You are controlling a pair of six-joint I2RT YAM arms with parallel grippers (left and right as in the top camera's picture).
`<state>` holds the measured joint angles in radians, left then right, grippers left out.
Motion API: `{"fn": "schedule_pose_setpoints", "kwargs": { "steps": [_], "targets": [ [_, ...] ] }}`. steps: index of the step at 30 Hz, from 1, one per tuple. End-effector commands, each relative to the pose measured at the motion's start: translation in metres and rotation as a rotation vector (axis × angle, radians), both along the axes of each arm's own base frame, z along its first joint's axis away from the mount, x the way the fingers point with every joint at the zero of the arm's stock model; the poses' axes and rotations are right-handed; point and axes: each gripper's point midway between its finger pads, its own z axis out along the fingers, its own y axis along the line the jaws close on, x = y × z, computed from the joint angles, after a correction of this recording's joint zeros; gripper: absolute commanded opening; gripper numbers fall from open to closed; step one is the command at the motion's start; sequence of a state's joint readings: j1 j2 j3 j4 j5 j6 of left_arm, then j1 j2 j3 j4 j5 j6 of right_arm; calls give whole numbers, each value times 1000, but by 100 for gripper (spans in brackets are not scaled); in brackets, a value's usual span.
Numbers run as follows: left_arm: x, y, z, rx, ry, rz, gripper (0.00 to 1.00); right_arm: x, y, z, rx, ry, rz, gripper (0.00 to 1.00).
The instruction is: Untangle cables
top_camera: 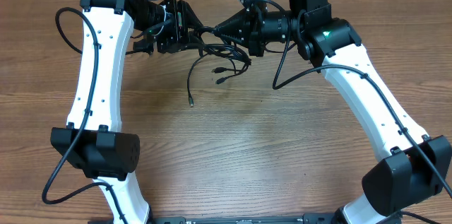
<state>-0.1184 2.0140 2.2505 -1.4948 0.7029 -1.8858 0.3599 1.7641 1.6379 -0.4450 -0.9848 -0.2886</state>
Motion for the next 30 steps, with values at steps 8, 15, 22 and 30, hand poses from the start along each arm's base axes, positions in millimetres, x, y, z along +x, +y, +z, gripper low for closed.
{"fn": "schedule_pose_setpoints", "kwargs": {
  "steps": [8,15,22,30],
  "targets": [
    [-11,0,8,-3,45,39,31,1,-6,16,6,-42,-30,4],
    [-12,0,8,0,50,39,29,6,-7,15,-5,-47,-54,4],
    [-13,8,0,60,55,47,4,13,-11,8,-40,-40,-107,4],
    [-13,10,-1,82,36,32,5,14,-12,5,-51,-33,-119,7]
  ]
}}
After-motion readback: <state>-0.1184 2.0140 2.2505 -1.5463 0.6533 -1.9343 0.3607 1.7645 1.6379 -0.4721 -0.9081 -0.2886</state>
